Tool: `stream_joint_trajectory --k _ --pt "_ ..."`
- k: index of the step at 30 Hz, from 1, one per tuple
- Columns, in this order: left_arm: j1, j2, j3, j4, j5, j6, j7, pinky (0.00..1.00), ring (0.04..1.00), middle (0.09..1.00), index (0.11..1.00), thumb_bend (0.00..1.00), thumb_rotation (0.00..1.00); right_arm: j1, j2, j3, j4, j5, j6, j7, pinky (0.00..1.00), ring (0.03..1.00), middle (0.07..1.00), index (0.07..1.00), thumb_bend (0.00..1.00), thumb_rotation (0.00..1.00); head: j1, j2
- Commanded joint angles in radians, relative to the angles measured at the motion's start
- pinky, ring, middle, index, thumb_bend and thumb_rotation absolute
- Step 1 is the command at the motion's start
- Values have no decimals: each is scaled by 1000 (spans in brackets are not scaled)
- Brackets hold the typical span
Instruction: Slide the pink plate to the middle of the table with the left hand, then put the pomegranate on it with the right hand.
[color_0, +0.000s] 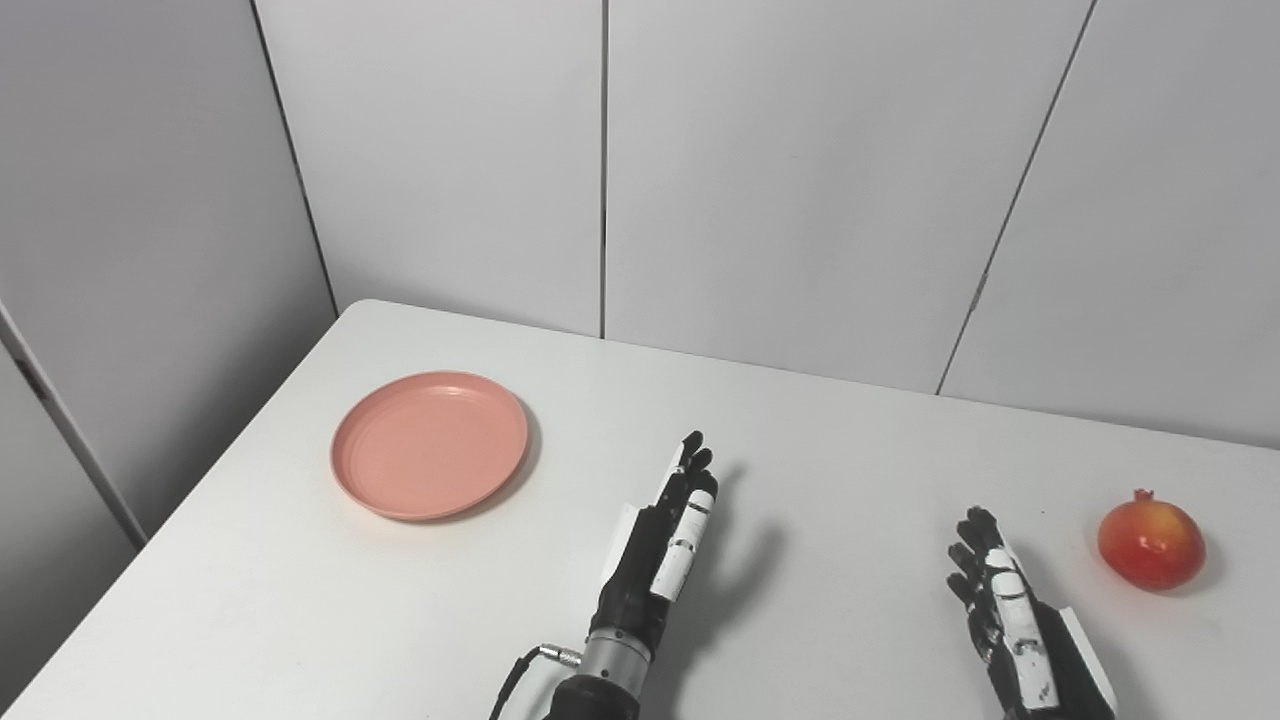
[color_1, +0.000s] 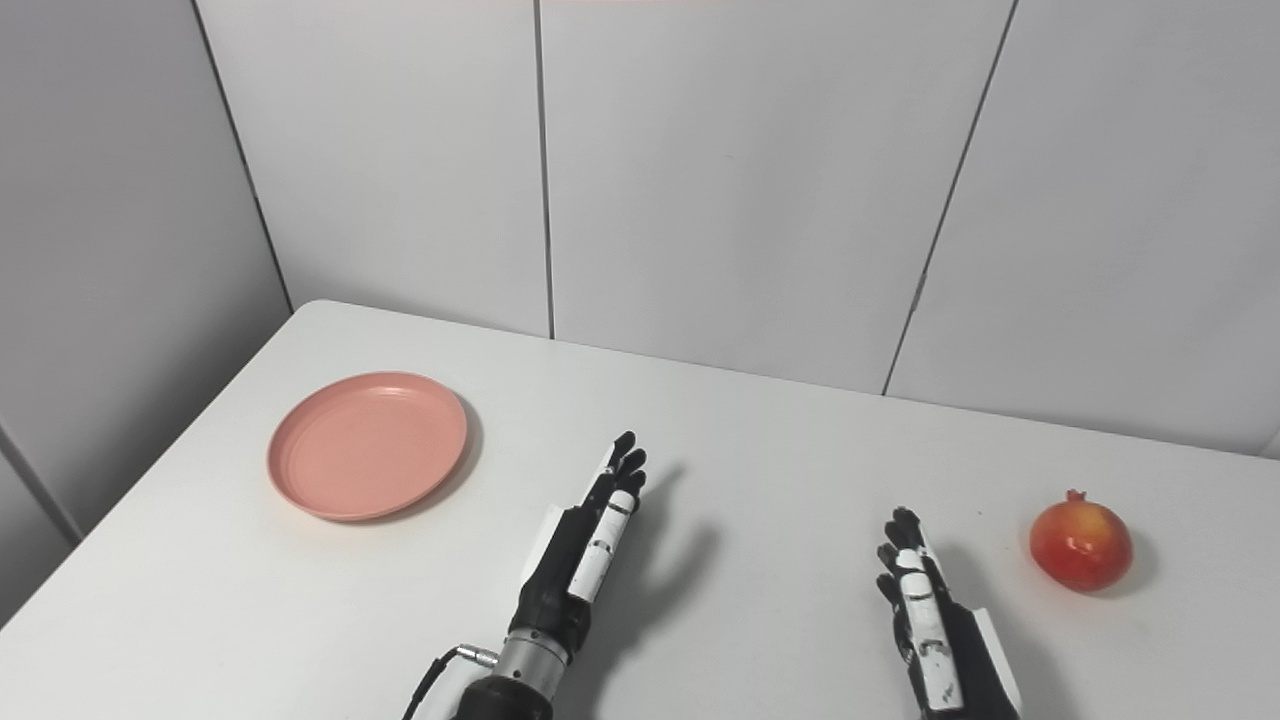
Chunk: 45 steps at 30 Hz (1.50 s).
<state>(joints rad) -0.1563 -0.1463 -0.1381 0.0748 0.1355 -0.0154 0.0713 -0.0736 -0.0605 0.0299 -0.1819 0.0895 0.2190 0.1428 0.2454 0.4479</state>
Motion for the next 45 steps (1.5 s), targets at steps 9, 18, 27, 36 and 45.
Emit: stream_joint_trajectory --k 9,18,27,36,45 --pt "-30 -9 5 -112 -9 12 -7 960 960 974 967 482 1000 -19 1 -2 -18 15 -53 7 1000 999 1000 990 208 1000 6 -4" --pt "-51 6 22 -166 -21 4 -11 960 952 972 965 462 1000 -19 5 2 -18 8 -49 1 1000 995 995 986 190 1000 13 -9" --pt "-83 22 68 -236 -18 8 10 973 961 980 973 439 1000 -19 2 1 -12 18 -50 11 1000 1000 1000 994 185 1000 22 -16" --pt "-128 60 138 -256 -41 14 11 1000 987 999 993 466 1000 -19 1 0 -14 19 -40 10 1000 1000 1000 995 173 1000 31 -21" --pt "-165 90 214 -249 -72 5 37 1000 983 997 987 477 1000 -20 -3 -2 -9 24 -44 14 1000 1000 1000 991 178 1000 37 -22"
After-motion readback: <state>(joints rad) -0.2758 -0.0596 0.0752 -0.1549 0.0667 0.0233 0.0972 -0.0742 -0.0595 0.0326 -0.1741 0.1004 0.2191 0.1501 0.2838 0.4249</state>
